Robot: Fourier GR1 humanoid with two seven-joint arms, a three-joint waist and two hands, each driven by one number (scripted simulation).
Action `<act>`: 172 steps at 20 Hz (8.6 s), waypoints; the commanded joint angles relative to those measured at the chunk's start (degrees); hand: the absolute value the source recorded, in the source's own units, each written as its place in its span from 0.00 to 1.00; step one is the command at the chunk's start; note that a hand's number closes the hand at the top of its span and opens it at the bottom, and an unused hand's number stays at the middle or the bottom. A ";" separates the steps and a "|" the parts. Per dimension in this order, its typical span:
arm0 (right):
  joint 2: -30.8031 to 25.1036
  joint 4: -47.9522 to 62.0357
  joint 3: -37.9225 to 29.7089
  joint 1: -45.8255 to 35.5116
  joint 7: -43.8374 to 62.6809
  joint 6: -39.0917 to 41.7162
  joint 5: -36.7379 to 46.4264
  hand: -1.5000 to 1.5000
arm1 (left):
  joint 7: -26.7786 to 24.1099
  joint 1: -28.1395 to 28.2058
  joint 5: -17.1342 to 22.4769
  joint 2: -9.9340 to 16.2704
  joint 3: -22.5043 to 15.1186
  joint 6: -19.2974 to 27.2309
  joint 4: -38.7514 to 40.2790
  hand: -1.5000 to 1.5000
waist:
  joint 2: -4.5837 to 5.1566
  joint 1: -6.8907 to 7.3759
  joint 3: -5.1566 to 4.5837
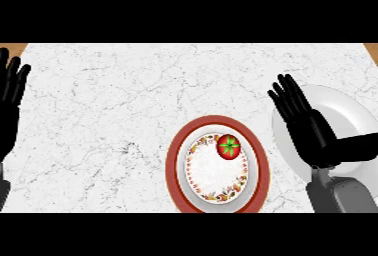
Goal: Pick the tomato from the plate and place it in the plate
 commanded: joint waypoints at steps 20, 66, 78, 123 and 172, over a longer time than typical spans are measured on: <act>-0.56 12.41 9.92 0.68 -26.00 -1.11 21.87 0.00 | 18.01 6.24 -11.16 -11.29 -15.83 10.54 12.50 0.50 | -1.70 0.36 0.36; 3.91 15.86 14.86 -12.16 10.50 24.73 60.77 0.00 | 17.76 11.49 -18.46 -18.45 -5.53 0.60 11.34 0.50 | -1.88 0.25 0.28; 5.32 22.68 12.78 -14.24 0.14 21.18 69.93 1.00 | 24.34 8.80 -23.01 -20.03 -3.84 -0.80 7.62 0.50 | -1.90 0.23 0.30; -2.48 -5.18 -18.73 -3.95 25.10 1.76 80.16 1.00 | 22.42 7.94 -28.25 -25.26 -1.89 -1.47 11.52 0.50 | -1.88 -0.09 0.29; -6.63 19.69 -37.61 -0.32 -12.71 13.62 28.48 0.00 | 20.64 6.87 -28.86 -26.27 2.81 -5.37 12.36 0.50 | -1.91 -0.07 0.28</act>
